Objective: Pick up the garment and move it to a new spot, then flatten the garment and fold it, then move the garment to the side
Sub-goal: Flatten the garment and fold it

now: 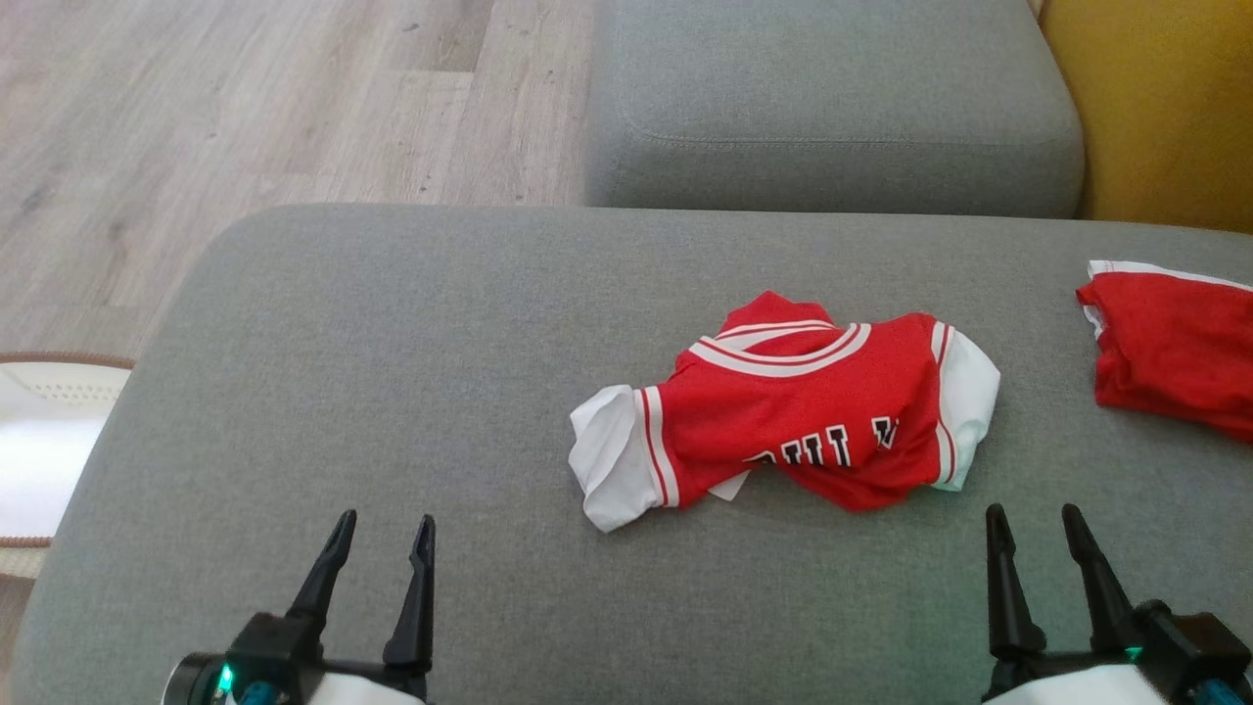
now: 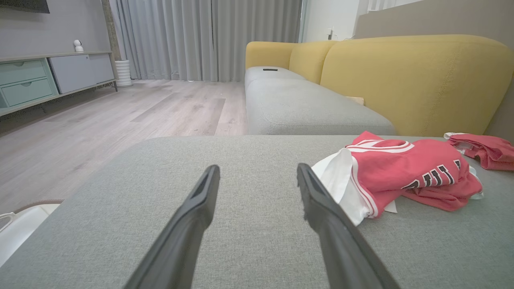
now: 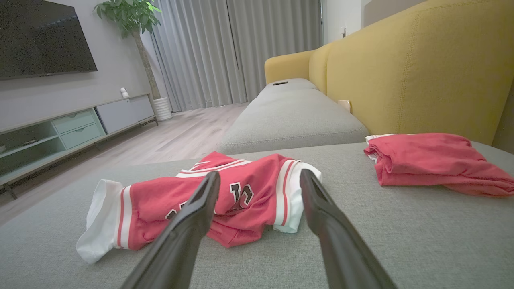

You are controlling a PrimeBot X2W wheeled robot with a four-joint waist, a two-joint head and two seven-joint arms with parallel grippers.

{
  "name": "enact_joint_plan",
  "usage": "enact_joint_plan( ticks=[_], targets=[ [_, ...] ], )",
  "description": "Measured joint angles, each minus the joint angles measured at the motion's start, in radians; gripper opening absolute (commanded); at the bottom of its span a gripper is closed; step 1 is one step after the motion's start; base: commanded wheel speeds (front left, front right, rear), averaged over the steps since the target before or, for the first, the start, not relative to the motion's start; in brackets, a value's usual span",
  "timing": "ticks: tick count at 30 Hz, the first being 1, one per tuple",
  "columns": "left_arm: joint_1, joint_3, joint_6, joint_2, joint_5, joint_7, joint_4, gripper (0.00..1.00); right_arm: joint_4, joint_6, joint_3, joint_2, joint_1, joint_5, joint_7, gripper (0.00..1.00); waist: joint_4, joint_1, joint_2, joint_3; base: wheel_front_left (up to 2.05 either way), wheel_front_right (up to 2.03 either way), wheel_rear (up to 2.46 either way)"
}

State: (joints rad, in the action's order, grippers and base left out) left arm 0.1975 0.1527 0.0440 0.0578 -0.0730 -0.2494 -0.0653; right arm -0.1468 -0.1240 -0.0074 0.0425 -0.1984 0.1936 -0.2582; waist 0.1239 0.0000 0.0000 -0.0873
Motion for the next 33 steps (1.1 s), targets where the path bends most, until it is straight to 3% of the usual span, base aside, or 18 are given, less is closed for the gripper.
enact_joint_plan(
  ticks=[15,22,29,33],
  targets=[
    [-0.051,0.015,0.015,0.000,0.015,0.000,-0.035,1.00,-0.002,0.000,0.004,0.000,0.002,-0.001,0.000,1.00,-0.007,0.0000,0.0000,0.023,0.00,0.00,0.00],
    [-0.257,0.086,0.062,-0.004,0.028,0.000,-0.130,1.00,0.004,0.000,0.030,0.000,0.015,-0.021,0.000,1.00,-0.016,0.0000,0.0000,0.074,0.00,0.00,0.00],
    [-0.586,0.227,0.080,-0.010,0.009,0.000,-0.339,1.00,0.035,0.000,0.053,0.000,0.109,-0.056,0.000,1.00,-0.039,0.0001,0.0000,0.174,0.00,0.00,0.00],
    [-0.774,0.304,0.081,-0.016,-0.054,0.000,-0.490,1.00,0.042,0.000,0.066,0.001,0.175,-0.075,0.000,1.00,-0.061,0.0003,0.0000,0.247,0.00,0.00,0.00]
  ],
)
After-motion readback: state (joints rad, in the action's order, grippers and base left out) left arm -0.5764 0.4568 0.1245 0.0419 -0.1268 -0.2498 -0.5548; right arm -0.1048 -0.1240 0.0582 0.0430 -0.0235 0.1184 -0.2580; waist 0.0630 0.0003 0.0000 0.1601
